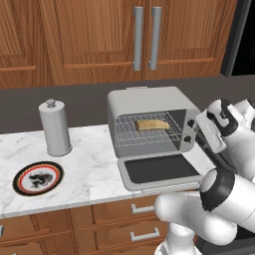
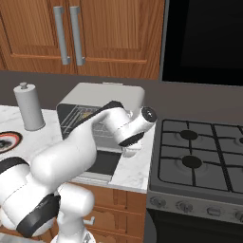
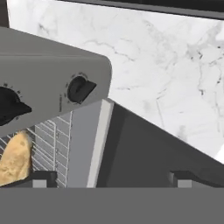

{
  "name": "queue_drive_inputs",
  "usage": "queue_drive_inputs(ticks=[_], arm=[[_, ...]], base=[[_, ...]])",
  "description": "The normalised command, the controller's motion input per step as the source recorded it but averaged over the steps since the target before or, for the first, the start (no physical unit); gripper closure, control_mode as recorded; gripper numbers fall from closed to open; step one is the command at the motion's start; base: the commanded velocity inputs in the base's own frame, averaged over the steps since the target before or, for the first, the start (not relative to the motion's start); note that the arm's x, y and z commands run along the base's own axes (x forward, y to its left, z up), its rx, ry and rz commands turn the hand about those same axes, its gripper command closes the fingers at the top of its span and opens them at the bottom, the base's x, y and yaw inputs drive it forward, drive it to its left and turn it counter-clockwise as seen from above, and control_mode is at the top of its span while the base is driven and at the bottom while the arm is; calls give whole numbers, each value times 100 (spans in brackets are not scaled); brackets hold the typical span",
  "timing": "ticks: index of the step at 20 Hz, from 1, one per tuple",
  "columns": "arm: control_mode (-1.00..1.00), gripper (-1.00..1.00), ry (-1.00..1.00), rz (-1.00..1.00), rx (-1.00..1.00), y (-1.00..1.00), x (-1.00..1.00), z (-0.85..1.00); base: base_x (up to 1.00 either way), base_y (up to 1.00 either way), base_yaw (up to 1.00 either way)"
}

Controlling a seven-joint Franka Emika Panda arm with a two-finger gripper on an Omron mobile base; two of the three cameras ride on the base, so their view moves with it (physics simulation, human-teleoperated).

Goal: Pull the toaster oven rack outwards. Pick up the baguette from the plate and place it on the toaster oven rack. Close the toaster oven door fully and set the temperature to the lowest setting.

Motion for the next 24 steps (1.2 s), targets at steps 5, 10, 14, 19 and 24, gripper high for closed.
queue_drive_inputs(ticks=[5,10,14,19,24], arm=[[-100,-100,5,7,34,-22,-30,0],[-100,-100,1,14,39,-24,-24,-3],[-100,-100,0,16,38,-27,-27,-8],[-100,-100,0,10,19,-1,-3,-19],[-100,-100,0,0,3,3,-5,-32]], base=[[0,0,0],[0,0,0],[0,0,0],[0,0,0],[0,0,0]])
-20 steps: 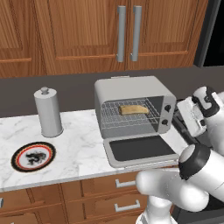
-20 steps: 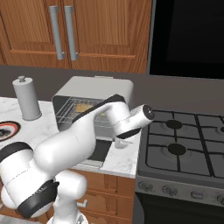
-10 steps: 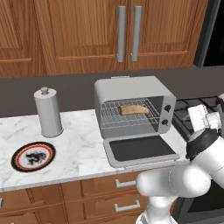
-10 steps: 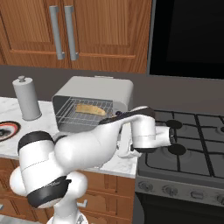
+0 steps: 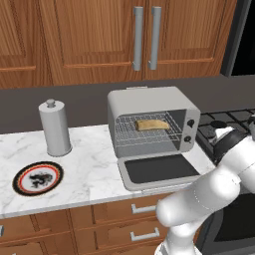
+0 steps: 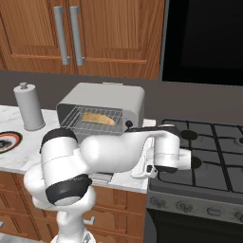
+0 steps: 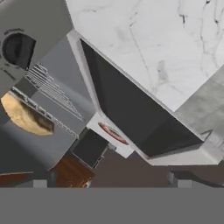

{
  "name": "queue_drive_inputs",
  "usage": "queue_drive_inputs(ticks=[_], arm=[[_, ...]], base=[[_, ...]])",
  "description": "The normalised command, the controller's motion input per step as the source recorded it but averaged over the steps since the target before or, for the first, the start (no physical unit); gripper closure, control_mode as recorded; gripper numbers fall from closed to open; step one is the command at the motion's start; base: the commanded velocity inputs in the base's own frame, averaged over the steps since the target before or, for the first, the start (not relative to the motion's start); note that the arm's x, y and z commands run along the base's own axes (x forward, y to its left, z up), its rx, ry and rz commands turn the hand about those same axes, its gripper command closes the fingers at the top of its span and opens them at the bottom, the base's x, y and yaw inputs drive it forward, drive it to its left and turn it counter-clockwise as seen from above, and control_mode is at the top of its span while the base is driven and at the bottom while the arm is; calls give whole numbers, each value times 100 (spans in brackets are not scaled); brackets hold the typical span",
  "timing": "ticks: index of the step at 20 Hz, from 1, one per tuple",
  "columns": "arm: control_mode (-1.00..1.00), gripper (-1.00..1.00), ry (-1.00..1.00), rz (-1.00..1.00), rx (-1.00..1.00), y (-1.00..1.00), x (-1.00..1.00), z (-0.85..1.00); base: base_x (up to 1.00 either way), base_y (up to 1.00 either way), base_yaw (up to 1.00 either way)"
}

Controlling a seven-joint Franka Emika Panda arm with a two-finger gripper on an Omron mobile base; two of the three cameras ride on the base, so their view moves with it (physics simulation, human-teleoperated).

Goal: Pull the toaster oven rack outwards. Pick up the baguette from the plate and place it on the toaster oven rack. Close the toaster oven door fully and set the temperature to the lowest setting.

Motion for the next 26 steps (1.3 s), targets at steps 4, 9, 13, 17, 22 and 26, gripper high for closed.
queue_drive_inputs(ticks=[4,9,13,17,22,26], arm=[[-100,-100,0,-2,0,15,-14,-39],[-100,-100,0,-10,0,50,-20,-35],[-100,-100,0,-21,0,37,-22,-31],[-100,-100,1,-29,0,11,-33,-25],[-100,-100,16,-25,0,1,-34,-5],[-100,-100,17,-19,0,8,-11,-1]], base=[[0,0,0],[0,0,0],[0,0,0],[0,0,0],[0,0,0],[0,0,0]])
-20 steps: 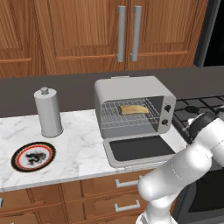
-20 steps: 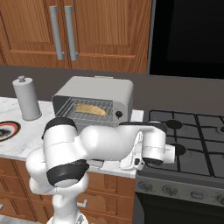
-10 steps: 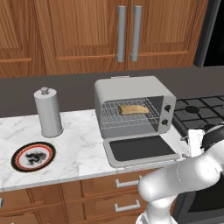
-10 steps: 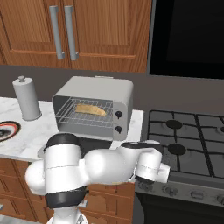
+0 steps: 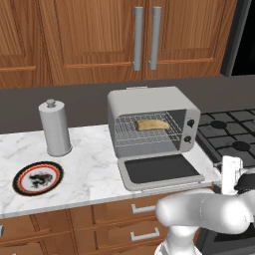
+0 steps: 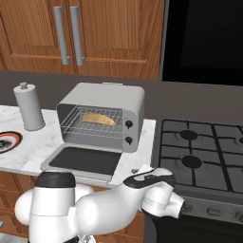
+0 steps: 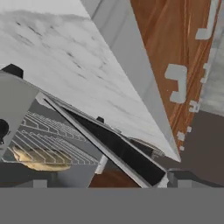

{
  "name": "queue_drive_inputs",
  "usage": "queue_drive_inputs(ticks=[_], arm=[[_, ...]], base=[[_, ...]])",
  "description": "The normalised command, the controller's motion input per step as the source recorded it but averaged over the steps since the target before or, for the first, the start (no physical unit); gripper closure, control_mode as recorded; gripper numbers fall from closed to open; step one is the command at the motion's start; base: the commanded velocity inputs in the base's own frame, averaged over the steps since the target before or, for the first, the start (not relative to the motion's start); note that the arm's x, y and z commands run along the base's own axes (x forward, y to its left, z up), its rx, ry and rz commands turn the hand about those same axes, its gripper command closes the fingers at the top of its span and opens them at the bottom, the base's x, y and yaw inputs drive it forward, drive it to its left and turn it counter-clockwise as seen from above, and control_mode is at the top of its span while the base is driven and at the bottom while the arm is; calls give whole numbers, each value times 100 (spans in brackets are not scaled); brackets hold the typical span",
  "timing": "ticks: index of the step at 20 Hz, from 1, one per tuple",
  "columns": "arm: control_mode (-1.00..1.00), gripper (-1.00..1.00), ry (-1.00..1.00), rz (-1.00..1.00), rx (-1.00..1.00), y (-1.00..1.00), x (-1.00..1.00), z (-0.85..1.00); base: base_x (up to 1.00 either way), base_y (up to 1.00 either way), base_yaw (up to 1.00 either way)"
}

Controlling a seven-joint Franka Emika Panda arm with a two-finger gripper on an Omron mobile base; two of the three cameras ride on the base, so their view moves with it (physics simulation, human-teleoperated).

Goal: Pull the toaster oven rack outwards. Pick up the baguette from the plate and place it on the toaster oven rack. Close the toaster oven door fully and set the temperature to the lowest setting.

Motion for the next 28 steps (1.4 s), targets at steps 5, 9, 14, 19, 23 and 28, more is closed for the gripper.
queue_drive_inputs(ticks=[5,9,14,19,23,28], arm=[[-100,-100,13,-8,-1,16,0,0],[-100,-100,18,0,-2,17,0,0],[-100,-100,15,4,0,5,0,0],[-100,-100,7,5,0,10,0,0],[-100,-100,7,5,2,14,0,-5],[-100,-100,5,5,11,2,0,-17]], base=[[0,0,0],[0,0,0],[0,0,0],[0,0,0],[0,0,0],[0,0,0]])
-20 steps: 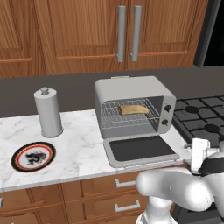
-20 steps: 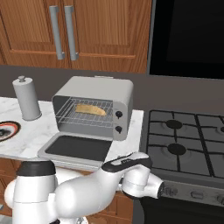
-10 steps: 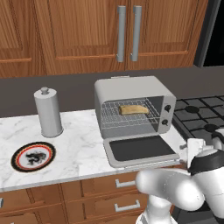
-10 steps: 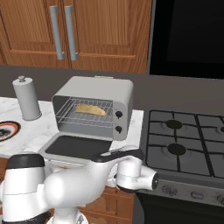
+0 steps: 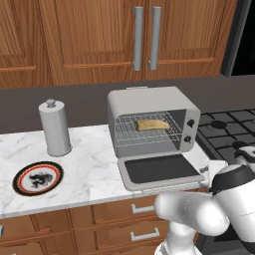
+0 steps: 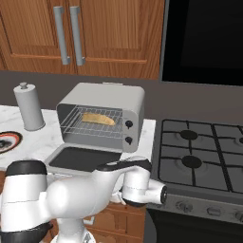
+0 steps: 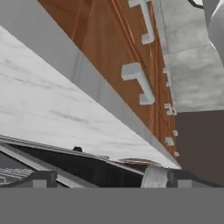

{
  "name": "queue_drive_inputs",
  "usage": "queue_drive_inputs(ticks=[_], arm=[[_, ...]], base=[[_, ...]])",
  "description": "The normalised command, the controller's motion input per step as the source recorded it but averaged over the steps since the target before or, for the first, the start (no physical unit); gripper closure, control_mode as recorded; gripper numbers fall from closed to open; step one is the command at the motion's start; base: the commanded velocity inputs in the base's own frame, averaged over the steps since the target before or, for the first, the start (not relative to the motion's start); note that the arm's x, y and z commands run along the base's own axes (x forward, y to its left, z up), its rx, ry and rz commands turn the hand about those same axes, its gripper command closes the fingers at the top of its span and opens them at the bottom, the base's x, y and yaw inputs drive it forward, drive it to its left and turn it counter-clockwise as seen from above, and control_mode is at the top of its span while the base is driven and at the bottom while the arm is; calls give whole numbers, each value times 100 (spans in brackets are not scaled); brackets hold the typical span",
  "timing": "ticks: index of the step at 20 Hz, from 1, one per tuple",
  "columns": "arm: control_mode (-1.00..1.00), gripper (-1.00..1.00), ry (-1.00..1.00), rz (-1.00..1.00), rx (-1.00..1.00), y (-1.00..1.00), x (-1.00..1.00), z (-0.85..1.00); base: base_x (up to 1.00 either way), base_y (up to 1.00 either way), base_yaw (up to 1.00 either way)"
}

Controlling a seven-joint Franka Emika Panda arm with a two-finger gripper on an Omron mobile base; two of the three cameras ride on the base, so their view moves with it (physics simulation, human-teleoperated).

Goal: Pull the toaster oven rack outwards. Pick up the baguette from the plate and place it on the toaster oven rack. Close the toaster oven door fully and set the temperature to the lowest setting.

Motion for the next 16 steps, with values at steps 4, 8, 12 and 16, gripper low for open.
queue_drive_inputs(ticks=[4,8,12,16], arm=[[-100,-100,3,6,16,5,0,-21],[-100,-100,0,6,18,3,0,-19],[-100,-100,0,9,17,15,0,-2],[-100,-100,0,12,16,28,0,0]], base=[[0,0,0],[0,0,0],[0,0,0],[0,0,0]])
